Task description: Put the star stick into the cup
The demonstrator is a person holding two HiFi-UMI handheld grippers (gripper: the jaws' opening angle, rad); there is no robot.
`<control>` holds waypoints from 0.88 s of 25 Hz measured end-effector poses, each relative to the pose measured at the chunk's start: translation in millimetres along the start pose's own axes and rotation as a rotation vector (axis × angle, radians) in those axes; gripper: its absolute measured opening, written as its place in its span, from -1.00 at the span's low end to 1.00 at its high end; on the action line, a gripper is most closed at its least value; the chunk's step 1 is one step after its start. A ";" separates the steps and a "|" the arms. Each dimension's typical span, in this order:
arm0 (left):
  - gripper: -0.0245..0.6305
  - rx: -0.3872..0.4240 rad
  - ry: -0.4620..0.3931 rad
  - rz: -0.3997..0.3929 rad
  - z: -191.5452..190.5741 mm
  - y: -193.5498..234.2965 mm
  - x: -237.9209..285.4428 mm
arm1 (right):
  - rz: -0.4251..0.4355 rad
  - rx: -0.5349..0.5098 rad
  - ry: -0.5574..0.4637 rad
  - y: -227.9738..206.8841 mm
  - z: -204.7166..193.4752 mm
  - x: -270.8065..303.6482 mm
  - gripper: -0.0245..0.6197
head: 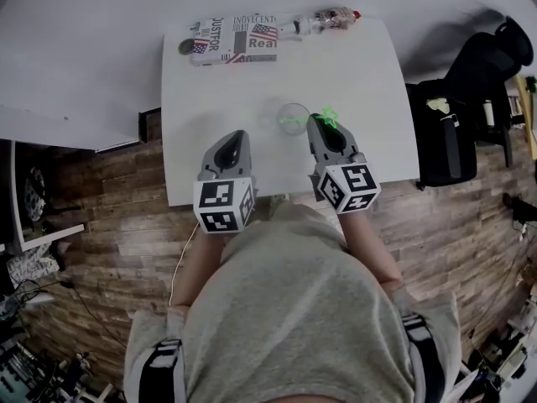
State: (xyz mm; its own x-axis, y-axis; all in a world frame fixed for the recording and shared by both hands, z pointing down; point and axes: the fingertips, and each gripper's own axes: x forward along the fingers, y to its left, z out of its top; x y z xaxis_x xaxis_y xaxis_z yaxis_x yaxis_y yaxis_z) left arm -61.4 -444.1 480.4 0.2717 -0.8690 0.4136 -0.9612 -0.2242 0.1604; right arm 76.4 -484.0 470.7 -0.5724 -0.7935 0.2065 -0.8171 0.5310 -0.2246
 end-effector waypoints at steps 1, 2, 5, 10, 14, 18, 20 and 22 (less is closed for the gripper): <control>-0.90 0.000 0.003 0.002 -0.7 0.5 1.1 | 0.005 0.004 0.007 -0.4 -2.6 2.2 -0.90; -0.90 -0.001 0.005 0.003 -1.2 0.7 1.9 | 0.009 0.008 0.014 -0.8 -4.9 3.7 -0.90; -0.90 -0.001 0.008 0.003 -1.6 -0.5 4.1 | 0.014 0.021 0.030 -3.7 -10.5 6.5 -0.90; -0.90 0.005 0.014 -0.004 -3.4 -2.6 8.0 | 0.006 0.047 0.034 -10.7 -15.1 10.1 -0.90; -0.90 0.009 0.016 -0.007 -4.3 -3.2 9.4 | -0.007 0.042 0.030 -18.1 -15.7 10.9 -0.89; -0.90 0.014 0.015 -0.008 -4.2 -3.8 9.8 | -0.034 0.042 0.032 -28.5 -18.2 9.7 -0.87; -0.90 0.018 0.012 -0.006 -3.7 -5.3 8.6 | -0.049 0.042 0.036 -33.9 -19.5 8.3 -0.86; -0.90 0.021 0.009 -0.003 -4.0 -6.9 7.5 | -0.062 0.040 0.040 -39.1 -21.2 7.0 -0.84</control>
State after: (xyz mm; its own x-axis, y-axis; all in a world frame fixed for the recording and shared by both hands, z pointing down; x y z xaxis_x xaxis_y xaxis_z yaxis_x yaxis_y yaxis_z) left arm -52.6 -447.3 486.0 0.2752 -0.8642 0.4212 -0.9611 -0.2364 0.1429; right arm 102.9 -504.0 501.2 -0.5236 -0.8117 0.2587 -0.8482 0.4681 -0.2479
